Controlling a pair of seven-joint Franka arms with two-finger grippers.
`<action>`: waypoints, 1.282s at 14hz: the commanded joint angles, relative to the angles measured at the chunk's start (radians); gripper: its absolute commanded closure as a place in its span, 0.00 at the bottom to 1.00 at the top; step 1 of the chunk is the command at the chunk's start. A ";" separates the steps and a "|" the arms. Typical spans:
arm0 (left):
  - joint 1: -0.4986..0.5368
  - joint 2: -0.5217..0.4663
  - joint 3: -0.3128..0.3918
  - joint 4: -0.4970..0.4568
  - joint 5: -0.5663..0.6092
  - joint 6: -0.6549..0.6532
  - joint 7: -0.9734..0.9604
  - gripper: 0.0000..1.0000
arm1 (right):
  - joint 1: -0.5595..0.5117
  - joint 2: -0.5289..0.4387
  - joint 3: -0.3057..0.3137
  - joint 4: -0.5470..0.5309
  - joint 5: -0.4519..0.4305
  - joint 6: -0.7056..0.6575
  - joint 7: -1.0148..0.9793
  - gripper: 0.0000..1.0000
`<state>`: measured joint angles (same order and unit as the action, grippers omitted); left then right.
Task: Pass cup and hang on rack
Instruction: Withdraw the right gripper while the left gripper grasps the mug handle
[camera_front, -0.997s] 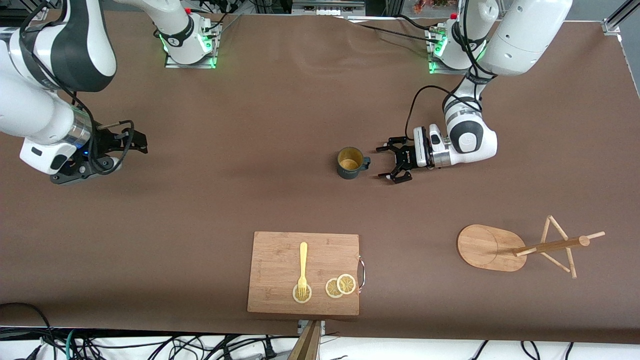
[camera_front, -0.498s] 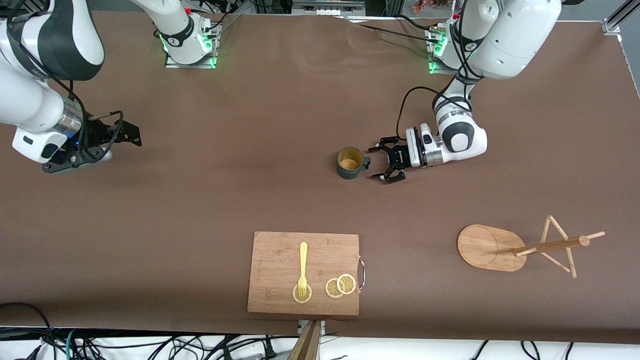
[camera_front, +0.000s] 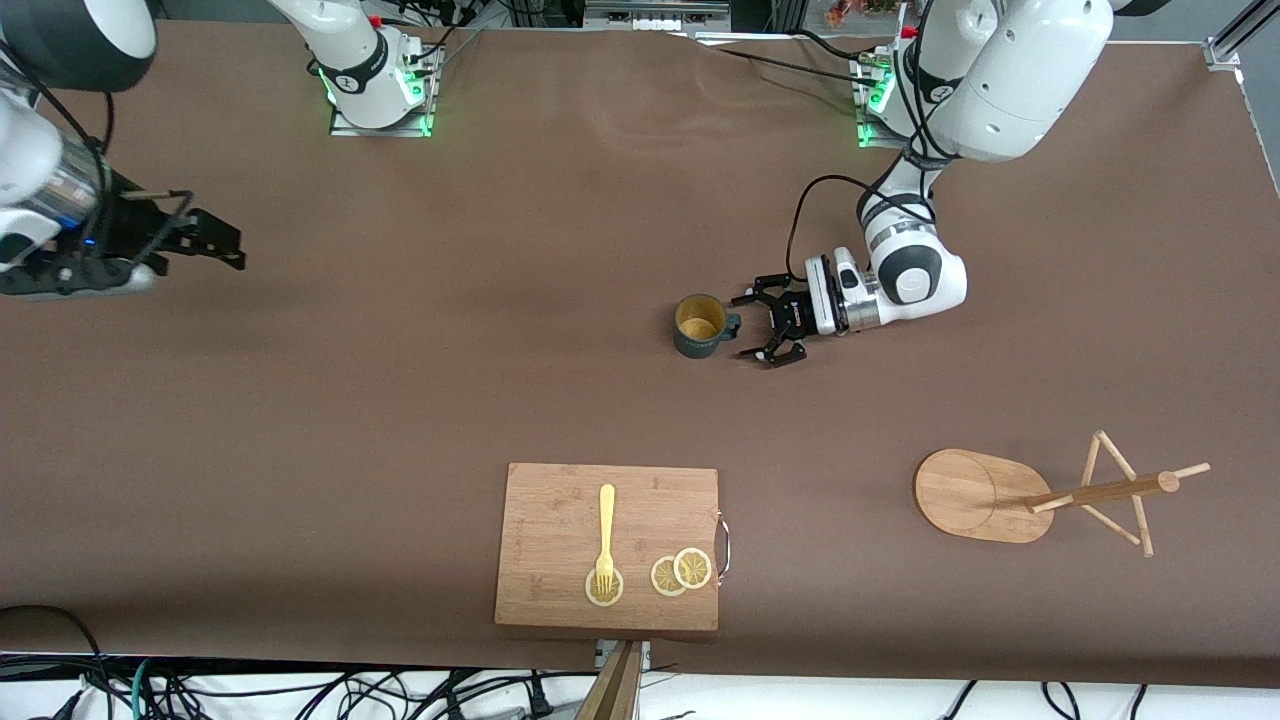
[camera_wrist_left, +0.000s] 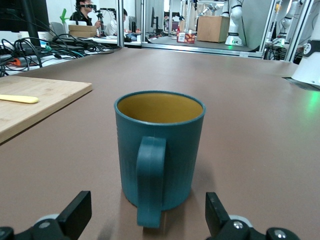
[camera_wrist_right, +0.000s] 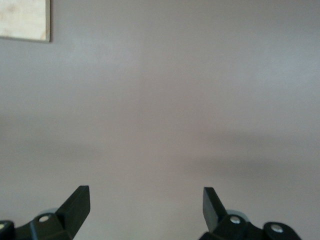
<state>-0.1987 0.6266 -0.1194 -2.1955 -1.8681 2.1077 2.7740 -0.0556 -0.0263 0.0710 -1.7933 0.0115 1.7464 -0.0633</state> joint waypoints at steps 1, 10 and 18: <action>-0.002 0.018 -0.008 -0.010 -0.080 0.000 0.199 0.00 | -0.024 0.000 0.021 0.054 -0.035 -0.041 0.014 0.00; -0.004 0.027 -0.026 -0.026 -0.098 -0.002 0.205 0.71 | -0.023 0.011 -0.025 0.143 -0.018 -0.149 0.028 0.00; 0.013 -0.016 -0.022 -0.026 -0.083 0.000 0.025 1.00 | 0.019 0.017 -0.066 0.146 -0.015 -0.150 0.037 0.00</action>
<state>-0.2008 0.6463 -0.1355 -2.1988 -1.9042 2.1092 2.7404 -0.0582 -0.0204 0.0180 -1.6757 -0.0053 1.6216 -0.0413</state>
